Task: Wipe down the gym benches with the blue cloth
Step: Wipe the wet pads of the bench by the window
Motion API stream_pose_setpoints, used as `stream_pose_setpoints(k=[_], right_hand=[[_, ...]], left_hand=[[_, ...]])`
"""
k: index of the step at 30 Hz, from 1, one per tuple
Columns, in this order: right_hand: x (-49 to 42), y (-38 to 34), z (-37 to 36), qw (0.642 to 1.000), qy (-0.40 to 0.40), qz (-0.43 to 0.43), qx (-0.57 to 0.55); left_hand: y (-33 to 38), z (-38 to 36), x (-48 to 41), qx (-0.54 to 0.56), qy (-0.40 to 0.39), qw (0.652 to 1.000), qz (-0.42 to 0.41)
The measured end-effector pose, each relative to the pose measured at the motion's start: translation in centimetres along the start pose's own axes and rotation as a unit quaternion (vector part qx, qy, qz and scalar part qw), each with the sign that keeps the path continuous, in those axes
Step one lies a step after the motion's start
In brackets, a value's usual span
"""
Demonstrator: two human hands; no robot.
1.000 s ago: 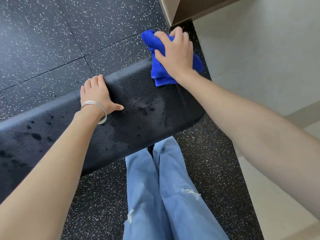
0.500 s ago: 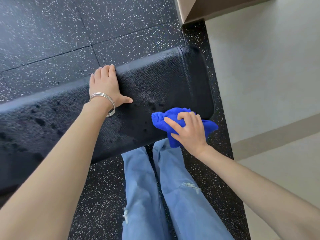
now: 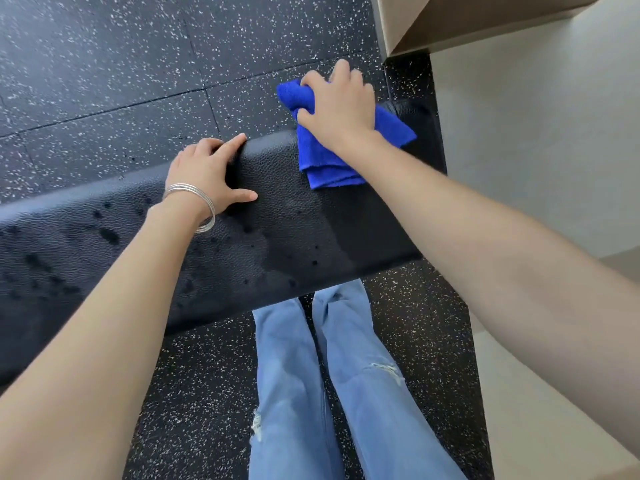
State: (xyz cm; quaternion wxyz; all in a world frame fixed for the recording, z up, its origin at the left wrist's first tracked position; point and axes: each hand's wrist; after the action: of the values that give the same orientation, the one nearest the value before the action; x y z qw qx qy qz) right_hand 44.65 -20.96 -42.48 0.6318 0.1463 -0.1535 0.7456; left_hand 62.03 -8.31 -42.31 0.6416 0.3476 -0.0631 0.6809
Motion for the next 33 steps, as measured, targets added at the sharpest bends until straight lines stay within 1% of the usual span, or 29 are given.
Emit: stream_pose_setpoints(k=[2,4,7,10,14,16,18,19,21,22,24,25,26,27,29,31,33], right_hand=[[2.8,0.9,-1.4,0.996,0.078,0.010,-0.036],[6.6,2.1,-3.4,0.985,0.136,0.052,-0.089],[13.6,3.6,-6.9,0.976,0.153,0.108,-0.110],[17.6,4.2,-9.1,0.975,0.153,0.136,-0.087],[15.3,3.4,-8.3,0.968,0.187,0.155,-0.058],[12.8,2.0,-7.2,0.970,0.194,0.136,-0.059],[9.8,0.0,-5.6,0.976,0.191,0.079,-0.066],[8.2,-1.3,-4.5,0.981,0.177,0.038,-0.069],[4.8,-3.5,-2.5,0.992,0.098,-0.051,-0.068],[3.1,-4.4,-1.7,0.994,0.053,-0.081,-0.058],[0.7,-5.9,-0.7,0.995,-0.035,-0.094,-0.022],[0.0,-6.5,-0.5,0.994,-0.064,-0.088,-0.004],[-0.3,-7.1,-0.6,0.994,-0.077,-0.080,0.015],[-0.2,-7.6,-0.7,0.994,-0.072,-0.075,0.033],[0.6,-8.5,-1.4,0.996,-0.027,-0.068,0.051],[1.5,-9.4,-1.7,0.997,0.006,-0.063,0.042],[2.4,-10.6,-2.1,0.998,0.012,-0.050,0.026]], left_hand=[[-0.3,-0.2,0.0,0.000,0.006,1.000,0.001],[-0.5,-0.5,0.0,-0.001,0.014,1.000,0.002],[-0.7,-0.7,0.3,-0.001,0.027,1.000,-0.001],[-1.4,-0.6,0.7,-0.007,0.036,0.999,-0.009],[-2.8,-0.5,1.4,-0.019,0.030,0.999,0.002],[-3.6,-0.5,1.7,-0.023,0.030,0.999,0.007],[-4.2,-0.4,2.0,-0.025,0.029,0.999,0.010],[-4.4,-0.3,2.1,-0.028,0.029,0.999,0.007],[-4.6,-0.2,2.3,-0.033,0.028,0.999,-0.001],[-4.7,-0.1,2.3,-0.034,0.027,0.999,-0.003],[-5.1,0.0,2.6,-0.033,0.024,0.999,0.000],[-5.5,0.0,2.7,-0.033,0.023,0.999,0.004],[-5.9,0.0,2.8,-0.034,0.023,0.999,0.010],[-6.4,0.0,3.0,-0.034,0.022,0.999,0.015],[-7.5,0.0,3.5,-0.031,0.024,0.999,0.021],[-8.6,0.0,3.9,-0.029,0.028,0.999,0.025],[-9.3,0.0,4.3,-0.026,0.031,0.999,0.029]])
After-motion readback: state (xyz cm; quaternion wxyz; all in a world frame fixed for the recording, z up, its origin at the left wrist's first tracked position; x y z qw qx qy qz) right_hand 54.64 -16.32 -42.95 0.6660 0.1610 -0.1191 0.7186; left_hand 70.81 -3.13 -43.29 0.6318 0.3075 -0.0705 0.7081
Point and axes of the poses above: each hand's wrist, its own x-axis away from the middle knuckle, its own z-axis out of the back of the hand, y = z × x, and after that the axes turned 11 degrees about -z, right-handed
